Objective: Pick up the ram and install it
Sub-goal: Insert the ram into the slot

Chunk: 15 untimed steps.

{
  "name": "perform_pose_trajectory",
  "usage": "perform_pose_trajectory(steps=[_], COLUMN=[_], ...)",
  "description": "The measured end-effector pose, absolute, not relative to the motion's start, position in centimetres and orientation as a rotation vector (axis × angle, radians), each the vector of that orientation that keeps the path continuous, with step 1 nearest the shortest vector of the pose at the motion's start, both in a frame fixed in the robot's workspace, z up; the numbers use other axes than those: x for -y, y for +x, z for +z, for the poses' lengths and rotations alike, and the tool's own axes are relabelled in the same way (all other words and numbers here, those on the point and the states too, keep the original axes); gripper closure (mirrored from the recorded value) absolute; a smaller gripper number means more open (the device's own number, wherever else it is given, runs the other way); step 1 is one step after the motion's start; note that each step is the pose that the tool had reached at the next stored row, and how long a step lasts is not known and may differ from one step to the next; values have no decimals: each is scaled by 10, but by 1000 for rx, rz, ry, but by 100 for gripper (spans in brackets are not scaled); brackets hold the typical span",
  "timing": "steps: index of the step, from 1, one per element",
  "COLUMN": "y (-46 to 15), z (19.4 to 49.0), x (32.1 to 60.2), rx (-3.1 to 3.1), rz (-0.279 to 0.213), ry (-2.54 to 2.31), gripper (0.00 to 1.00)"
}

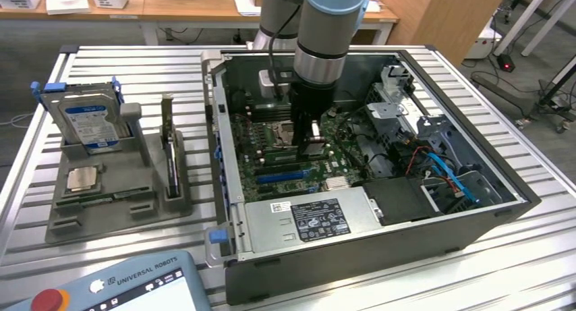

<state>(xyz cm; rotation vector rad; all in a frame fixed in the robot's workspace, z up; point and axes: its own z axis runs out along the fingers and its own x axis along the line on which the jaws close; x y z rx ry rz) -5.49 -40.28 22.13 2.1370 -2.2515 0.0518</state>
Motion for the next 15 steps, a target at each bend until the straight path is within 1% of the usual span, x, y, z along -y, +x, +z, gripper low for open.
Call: perform_pose_trajectory(steps=[15], y=[-55], z=[236], x=[403], rx=[2251], rz=[52], ry=[2137], gripper=[56])
